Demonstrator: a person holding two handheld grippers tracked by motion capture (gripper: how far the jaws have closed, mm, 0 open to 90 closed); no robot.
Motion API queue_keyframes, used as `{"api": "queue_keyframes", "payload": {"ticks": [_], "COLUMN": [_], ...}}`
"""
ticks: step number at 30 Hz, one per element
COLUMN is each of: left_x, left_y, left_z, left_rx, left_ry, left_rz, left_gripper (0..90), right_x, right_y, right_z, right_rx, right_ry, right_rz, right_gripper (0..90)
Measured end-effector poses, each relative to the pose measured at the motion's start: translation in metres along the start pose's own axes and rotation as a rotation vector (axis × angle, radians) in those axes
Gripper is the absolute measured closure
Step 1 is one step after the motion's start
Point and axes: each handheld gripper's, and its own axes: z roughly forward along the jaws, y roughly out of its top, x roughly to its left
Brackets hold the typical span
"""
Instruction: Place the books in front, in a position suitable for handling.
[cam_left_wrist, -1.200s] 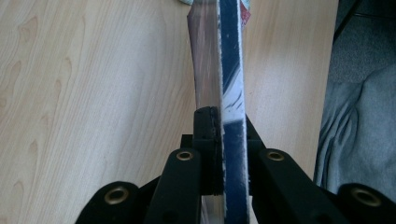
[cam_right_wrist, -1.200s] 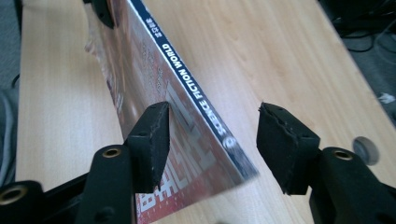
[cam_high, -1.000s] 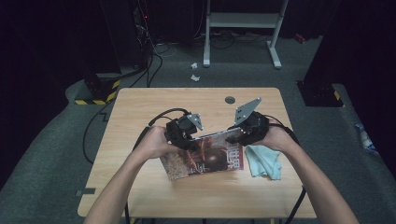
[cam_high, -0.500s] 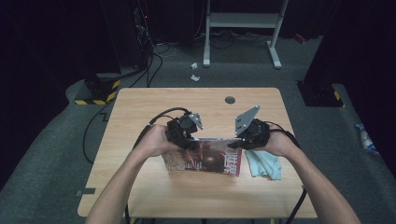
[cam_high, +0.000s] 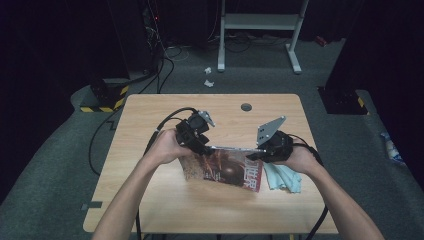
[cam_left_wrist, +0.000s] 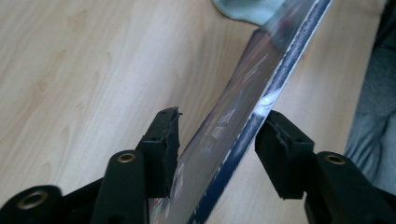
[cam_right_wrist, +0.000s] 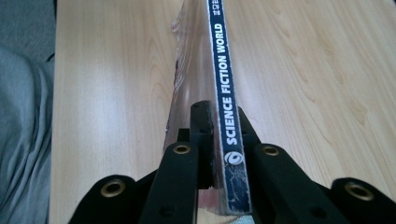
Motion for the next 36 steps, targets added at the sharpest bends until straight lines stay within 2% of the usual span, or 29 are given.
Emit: {"api": "queue_keyframes", "payload": {"ticks": [3,6,8,9,13,17,18,19,20,21,24,26,27,28,29,30,31,32,35,36], "left_x": [0.000,0.001,0.002,0.002,0.004,0.009,0.009,0.013,0.013,0.014,0.016,0.019,0.021,0.021,0.023,0.026,0.026,0.029,0.032,0.032], "left_y": [0.000,0.000,0.001,0.001,0.000,-0.002,-0.002,-0.002,-0.002,-0.002,-0.003,-0.004,-0.005,-0.005,-0.005,-0.005,-0.005,-0.005,-0.003,-0.003], "left_z": [-0.002,-0.005,-0.009,-0.009,-0.014,-0.018,-0.018,-0.020,-0.020,-0.021,-0.023,-0.025,-0.026,-0.026,-0.026,-0.026,-0.026,-0.025,-0.021,-0.021], "left_rx": [-0.023,-0.042,-0.073,-0.073,-0.080,-0.107,-0.107,-0.125,-0.125,-0.132,-0.127,-0.128,-0.129,-0.129,-0.129,-0.136,-0.136,-0.140,-0.119,-0.119], "left_ry": [0.037,0.055,0.071,0.071,0.107,0.123,0.123,0.129,0.129,0.148,0.169,0.187,0.187,0.187,0.183,0.168,0.168,0.158,0.147,0.147], "left_rz": [-0.026,-0.041,-0.075,-0.075,-0.123,-0.198,-0.198,-0.234,-0.234,-0.267,-0.290,-0.338,-0.360,-0.360,-0.385,-0.441,-0.441,-0.489,-0.541,-0.541], "left_gripper": [41.3,37.6,36.4,35.8,34.1,33.6,33.4,32.8,32.8,32.4,31.8,31.9,31.7,31.3,31.3,30.2,29.7,29.1,27.7,27.5], "right_x": [0.000,0.000,-0.002,-0.002,-0.003,-0.002,-0.002,-0.002,-0.002,-0.002,-0.002,-0.003,-0.003,-0.003,-0.003,-0.003,-0.003,-0.002,-0.001,-0.001], "right_y": [-0.004,-0.007,-0.010,-0.011,-0.013,-0.012,-0.012,-0.011,-0.011,-0.010,-0.009,-0.009,-0.008,-0.008,-0.008,-0.008,-0.008,-0.008,-0.007,-0.007], "right_z": [0.000,-0.001,-0.001,-0.001,-0.003,-0.004,-0.004,-0.004,-0.004,-0.003,-0.001,0.000,0.000,0.000,0.000,0.000,0.000,0.001,0.004,0.004], "right_rx": [-0.016,-0.020,-0.025,-0.028,-0.033,-0.035,-0.035,-0.044,-0.044,-0.048,-0.048,-0.047,-0.047,-0.053,-0.053,-0.058,-0.058,-0.066,-0.069,-0.069], "right_ry": [-0.017,-0.029,-0.044,-0.049,-0.080,-0.108,-0.108,-0.114,-0.114,-0.122,-0.136,-0.145,-0.152,-0.159,-0.159,-0.180,-0.180,-0.206,-0.241,-0.241], "right_rz": [0.028,0.044,0.065,0.075,0.108,0.125,0.125,0.129,0.129,0.141,0.161,0.178,0.183,0.189,0.189,0.209,0.209,0.238,0.271,0.271], "right_gripper": [84.0,84.0,84.0,84.0,84.0,84.0,84.0,84.0,84.0,84.0,84.0,84.0,84.0,84.0,84.0,84.0,84.0,84.0,84.0,84.0]}}
